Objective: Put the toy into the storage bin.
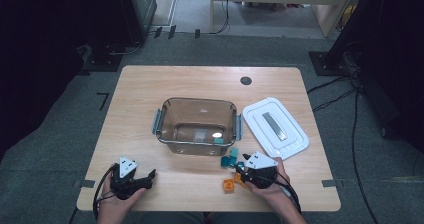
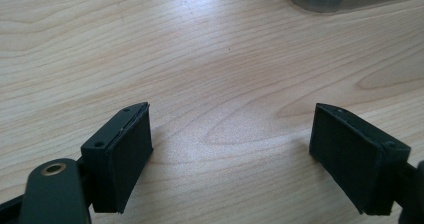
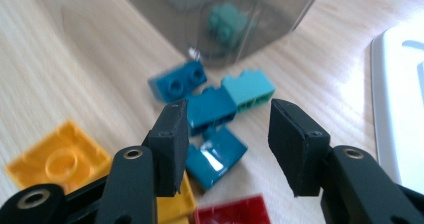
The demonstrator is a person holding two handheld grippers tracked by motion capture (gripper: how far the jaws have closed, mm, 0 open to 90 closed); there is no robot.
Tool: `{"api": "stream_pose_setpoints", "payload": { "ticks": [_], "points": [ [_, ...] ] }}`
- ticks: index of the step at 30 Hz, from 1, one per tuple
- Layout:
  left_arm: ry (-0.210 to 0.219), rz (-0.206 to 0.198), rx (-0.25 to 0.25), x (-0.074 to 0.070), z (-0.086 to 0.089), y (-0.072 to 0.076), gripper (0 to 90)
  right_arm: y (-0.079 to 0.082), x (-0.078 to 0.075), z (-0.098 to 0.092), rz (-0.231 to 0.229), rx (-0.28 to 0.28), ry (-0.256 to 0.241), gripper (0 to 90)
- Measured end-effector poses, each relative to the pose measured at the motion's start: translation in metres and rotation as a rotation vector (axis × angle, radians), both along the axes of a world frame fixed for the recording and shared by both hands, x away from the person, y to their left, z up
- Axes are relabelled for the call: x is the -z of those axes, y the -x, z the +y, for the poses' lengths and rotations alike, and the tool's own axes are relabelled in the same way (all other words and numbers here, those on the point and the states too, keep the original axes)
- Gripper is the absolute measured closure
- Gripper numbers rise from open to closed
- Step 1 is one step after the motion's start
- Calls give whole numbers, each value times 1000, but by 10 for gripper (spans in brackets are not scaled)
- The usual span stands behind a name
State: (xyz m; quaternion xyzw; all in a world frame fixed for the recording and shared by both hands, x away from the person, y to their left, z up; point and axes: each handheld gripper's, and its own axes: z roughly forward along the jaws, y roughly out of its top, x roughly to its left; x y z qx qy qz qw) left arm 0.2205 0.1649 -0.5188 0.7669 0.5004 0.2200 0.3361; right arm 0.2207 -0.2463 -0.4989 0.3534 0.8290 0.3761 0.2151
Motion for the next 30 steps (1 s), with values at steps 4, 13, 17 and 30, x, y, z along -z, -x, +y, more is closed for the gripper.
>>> {"api": "stream_pose_setpoints", "payload": {
  "ticks": [4,13,17,30],
  "points": [
    [-1,1,-1,0,0,0,169,-3,-5,18,6,-32,-24,509],
    [0,0,0,0,0,0,169,-8,6,51,-29,-79,81,464],
    [-1,0,0,0,0,0,169,-11,10,53,-7,-64,109,474],
    [-1,0,0,0,0,0,169,-12,12,43,56,-104,99,680]
  ]
}}
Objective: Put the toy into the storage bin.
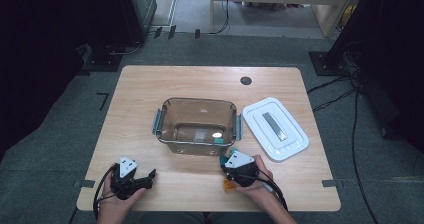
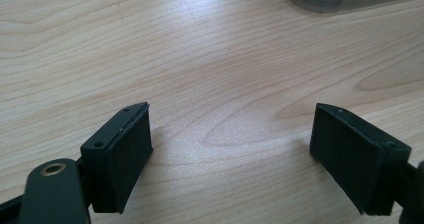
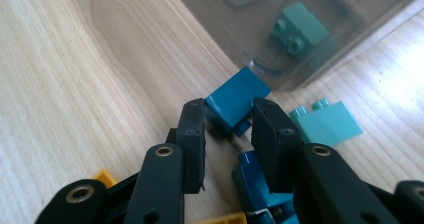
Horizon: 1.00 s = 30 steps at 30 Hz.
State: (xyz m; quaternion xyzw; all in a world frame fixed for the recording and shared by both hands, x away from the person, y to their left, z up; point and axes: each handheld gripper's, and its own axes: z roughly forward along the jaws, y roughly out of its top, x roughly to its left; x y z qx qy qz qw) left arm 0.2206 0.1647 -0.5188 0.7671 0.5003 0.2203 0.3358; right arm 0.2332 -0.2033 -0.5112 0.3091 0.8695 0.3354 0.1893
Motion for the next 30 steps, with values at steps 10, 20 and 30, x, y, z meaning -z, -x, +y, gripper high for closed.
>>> {"api": "stream_pose_setpoints", "payload": {
  "ticks": [10,20,30],
  "points": [
    [0,0,0,0,0,0,169,4,-4,-35,-4,46,-45,566],
    [-1,1,1,0,0,0,169,-1,-3,-58,71,77,-27,473],
    [-1,1,1,0,0,0,169,-7,-1,-62,94,77,-59,596]
  ]
}}
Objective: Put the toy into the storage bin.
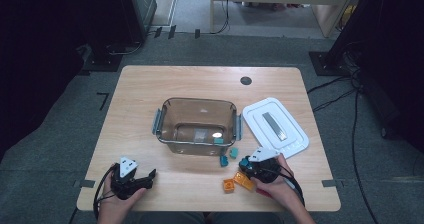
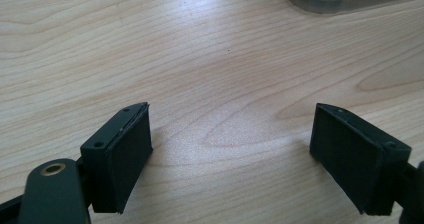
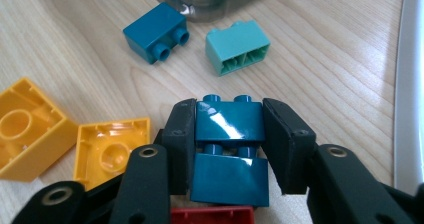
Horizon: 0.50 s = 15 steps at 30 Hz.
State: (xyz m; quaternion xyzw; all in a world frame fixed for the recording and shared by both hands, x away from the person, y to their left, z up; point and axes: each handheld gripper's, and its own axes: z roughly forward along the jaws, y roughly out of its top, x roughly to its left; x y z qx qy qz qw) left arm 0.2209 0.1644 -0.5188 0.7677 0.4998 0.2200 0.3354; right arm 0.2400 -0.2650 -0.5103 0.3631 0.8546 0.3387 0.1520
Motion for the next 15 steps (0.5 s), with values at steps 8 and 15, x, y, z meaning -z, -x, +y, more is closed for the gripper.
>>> {"api": "stream_pose_setpoints", "payload": {
  "ticks": [8,15],
  "points": [
    [2,1,2,0,0,0,167,-9,-6,-11,6,74,-77,597],
    [0,6,-26,0,2,-3,139,-13,-16,-23,-5,120,-99,598]
  ]
}}
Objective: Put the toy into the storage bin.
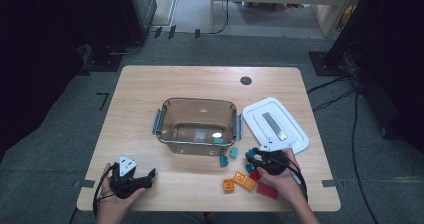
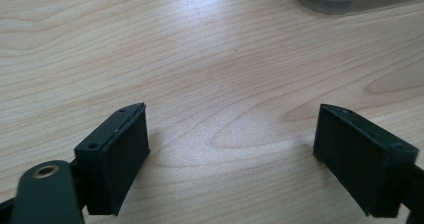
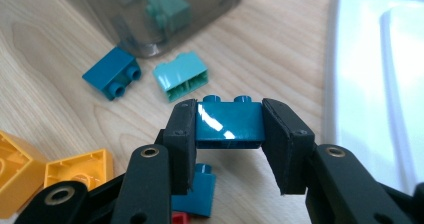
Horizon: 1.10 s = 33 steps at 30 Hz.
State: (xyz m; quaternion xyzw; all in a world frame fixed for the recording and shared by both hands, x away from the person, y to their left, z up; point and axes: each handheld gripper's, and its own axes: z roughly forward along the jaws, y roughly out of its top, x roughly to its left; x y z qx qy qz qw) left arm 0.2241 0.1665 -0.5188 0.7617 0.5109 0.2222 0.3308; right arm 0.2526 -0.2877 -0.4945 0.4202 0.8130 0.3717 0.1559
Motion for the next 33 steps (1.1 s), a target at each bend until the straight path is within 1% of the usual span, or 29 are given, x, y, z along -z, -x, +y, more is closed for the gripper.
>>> {"api": "stream_pose_setpoints", "payload": {
  "ticks": [3,8,14,19,23,24,27,31,33],
  "points": [
    [0,2,-9,0,1,-2,135,-1,-7,-4,-6,15,-10,598],
    [-3,6,-14,0,2,-5,112,0,-22,-10,-25,45,-40,598],
    [-4,8,-36,0,7,-12,102,-1,-47,-13,-55,69,-53,598],
    [12,7,-50,0,14,-14,103,-3,-66,-13,-81,77,-65,598],
    [27,7,-81,0,19,-16,104,-6,-81,-12,-96,85,-74,598],
    [25,6,-80,0,19,-16,104,-7,-85,-12,-100,87,-79,598],
    [-4,6,-81,0,16,-16,103,-9,-95,-10,-111,91,-91,597],
    [-4,7,-81,0,16,-16,102,-12,-107,-5,-118,89,-110,597],
    [-4,7,-81,0,16,-16,103,-14,-113,0,-131,75,-111,598]
  ]
}}
